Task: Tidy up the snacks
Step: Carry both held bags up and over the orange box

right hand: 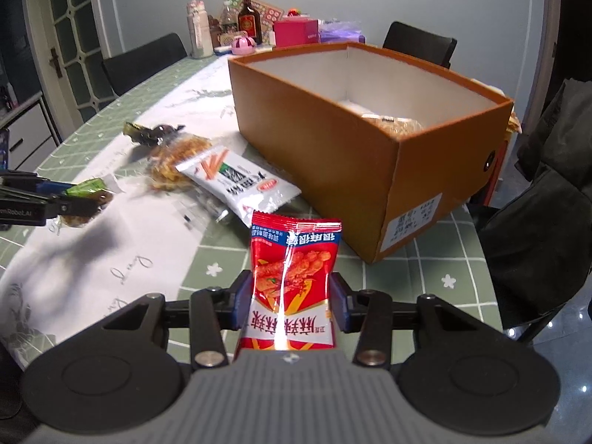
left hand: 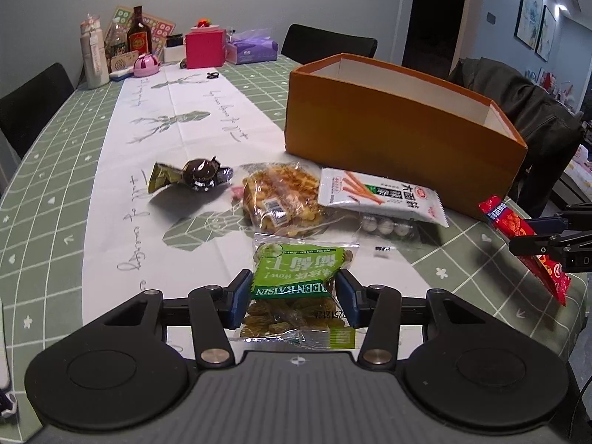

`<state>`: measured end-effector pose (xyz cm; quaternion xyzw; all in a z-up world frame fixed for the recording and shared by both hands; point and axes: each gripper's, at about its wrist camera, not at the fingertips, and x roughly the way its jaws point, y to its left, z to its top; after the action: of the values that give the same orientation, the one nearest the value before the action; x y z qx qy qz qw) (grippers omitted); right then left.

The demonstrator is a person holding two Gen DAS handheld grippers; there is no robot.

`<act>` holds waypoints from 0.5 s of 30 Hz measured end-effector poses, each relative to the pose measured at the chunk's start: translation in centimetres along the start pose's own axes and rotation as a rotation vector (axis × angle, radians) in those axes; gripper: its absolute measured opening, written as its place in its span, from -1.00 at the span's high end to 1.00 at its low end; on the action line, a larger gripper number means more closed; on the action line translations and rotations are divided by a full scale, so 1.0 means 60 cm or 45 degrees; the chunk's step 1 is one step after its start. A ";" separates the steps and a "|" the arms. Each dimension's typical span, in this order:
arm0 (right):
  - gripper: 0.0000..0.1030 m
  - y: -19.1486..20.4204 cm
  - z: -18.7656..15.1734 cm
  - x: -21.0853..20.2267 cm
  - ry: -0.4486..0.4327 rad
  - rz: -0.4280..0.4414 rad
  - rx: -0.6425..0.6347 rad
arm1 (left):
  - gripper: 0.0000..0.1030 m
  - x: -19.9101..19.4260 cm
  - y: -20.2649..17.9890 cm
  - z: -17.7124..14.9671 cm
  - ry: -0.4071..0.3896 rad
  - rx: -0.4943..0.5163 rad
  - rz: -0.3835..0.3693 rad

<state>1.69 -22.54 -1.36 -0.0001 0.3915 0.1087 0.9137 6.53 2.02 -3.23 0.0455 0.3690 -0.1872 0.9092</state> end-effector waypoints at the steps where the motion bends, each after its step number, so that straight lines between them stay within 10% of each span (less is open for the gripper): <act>1: 0.17 0.000 0.002 -0.003 -0.009 0.004 0.000 | -0.08 -0.002 -0.002 0.004 -0.007 0.007 -0.001; 15: 0.17 0.003 0.069 -0.049 -0.195 0.051 -0.062 | -0.08 -0.003 -0.053 0.092 -0.106 0.125 -0.086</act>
<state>2.66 -22.61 3.64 -0.0063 0.3177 0.1359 0.9384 8.86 -2.06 1.09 0.0698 0.3225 -0.2376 0.9136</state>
